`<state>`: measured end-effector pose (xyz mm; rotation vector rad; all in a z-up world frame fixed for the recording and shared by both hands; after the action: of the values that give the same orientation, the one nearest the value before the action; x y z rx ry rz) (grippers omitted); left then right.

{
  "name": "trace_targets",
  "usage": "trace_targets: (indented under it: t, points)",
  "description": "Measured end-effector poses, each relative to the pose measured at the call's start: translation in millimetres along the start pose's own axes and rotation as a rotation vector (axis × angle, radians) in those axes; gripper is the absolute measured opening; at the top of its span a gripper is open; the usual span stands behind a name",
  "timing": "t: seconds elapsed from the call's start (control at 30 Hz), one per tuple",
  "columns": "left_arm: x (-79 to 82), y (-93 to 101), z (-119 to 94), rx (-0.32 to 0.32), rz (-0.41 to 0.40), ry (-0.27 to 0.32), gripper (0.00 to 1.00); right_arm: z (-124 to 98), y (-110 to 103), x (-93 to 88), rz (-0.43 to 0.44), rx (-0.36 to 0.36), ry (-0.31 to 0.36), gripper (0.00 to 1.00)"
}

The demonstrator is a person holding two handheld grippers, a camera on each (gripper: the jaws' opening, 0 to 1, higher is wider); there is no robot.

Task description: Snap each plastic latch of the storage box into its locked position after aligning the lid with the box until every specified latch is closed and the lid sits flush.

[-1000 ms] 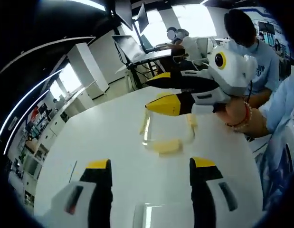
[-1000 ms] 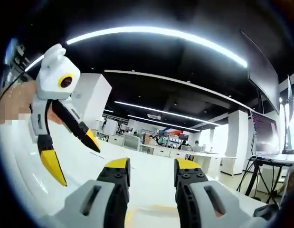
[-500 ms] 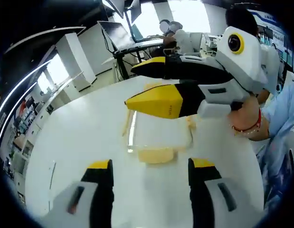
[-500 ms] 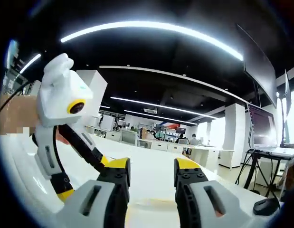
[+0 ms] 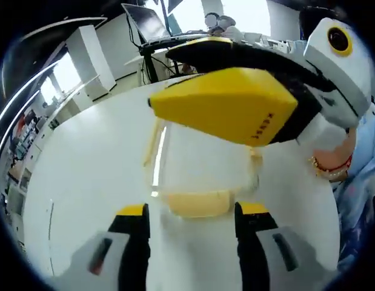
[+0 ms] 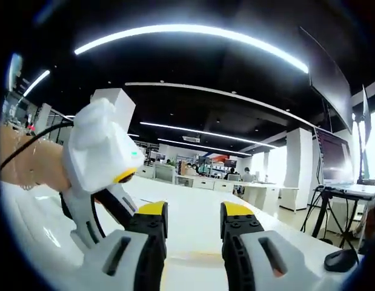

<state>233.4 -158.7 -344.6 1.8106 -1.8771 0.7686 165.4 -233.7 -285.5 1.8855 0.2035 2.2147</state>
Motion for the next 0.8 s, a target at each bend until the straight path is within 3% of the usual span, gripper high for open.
trace_targets:
  t: [0.47,0.8]
  points:
    - [6.6,2.9,8.3,-0.055,-0.001,-0.053,0.42,-1.4,-2.8,1.0,0.005,0.011,-0.007,0.34]
    - [8.5,2.5,8.8,-0.031,0.008,-0.064,0.41,-0.2,-4.7,0.5,-0.014,0.019,-0.018,0.34]
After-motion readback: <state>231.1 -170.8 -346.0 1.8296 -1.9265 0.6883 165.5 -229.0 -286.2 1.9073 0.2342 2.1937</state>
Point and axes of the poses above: the point that each gripper's makers call its tool centre point, and the gripper's own axes: z roughly forward along the fingers, y roughly to its right, x roughly out of its top, the point moved 7 cm from there along -z, roughly backward along the fingers, and after that the axes turned 4 degrees about -z, right-handed, at the moved point
